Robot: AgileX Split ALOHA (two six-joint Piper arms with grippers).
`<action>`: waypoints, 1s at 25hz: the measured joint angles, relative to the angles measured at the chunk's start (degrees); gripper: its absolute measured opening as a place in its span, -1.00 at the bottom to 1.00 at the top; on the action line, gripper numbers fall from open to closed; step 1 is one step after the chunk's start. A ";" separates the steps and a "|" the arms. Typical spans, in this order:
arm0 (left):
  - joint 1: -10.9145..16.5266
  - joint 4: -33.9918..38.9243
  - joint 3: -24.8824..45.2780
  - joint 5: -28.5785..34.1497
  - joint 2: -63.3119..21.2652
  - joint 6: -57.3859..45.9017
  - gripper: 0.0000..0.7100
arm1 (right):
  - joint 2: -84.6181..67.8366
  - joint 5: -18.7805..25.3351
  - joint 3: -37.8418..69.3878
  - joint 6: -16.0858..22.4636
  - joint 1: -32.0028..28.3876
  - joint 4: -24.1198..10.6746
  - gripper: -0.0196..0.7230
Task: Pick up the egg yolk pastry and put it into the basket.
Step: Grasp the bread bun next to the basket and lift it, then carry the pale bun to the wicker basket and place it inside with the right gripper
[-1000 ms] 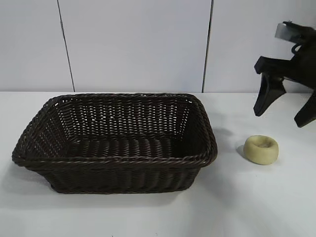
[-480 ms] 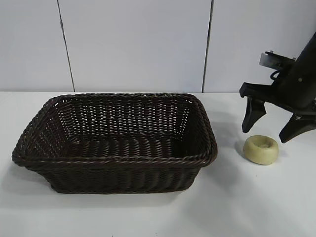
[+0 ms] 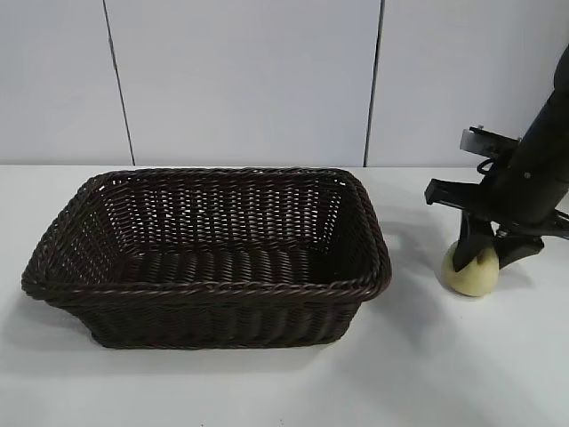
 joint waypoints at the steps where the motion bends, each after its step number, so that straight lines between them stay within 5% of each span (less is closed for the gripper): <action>1: 0.00 0.00 0.00 0.00 0.00 0.00 0.61 | -0.70 0.15 0.00 0.14 0.00 0.00 -0.78; 13: 0.00 0.00 0.00 0.00 0.00 0.00 0.61 | -19.19 6.64 0.00 0.18 2.23 -0.11 -0.84; 21: 0.00 0.00 0.00 0.00 0.00 0.00 0.61 | -21.91 7.00 0.00 0.18 12.85 1.68 -0.84; 25: 0.00 0.00 0.00 0.00 0.00 0.00 0.61 | -21.91 3.57 0.05 0.37 19.69 3.85 -0.84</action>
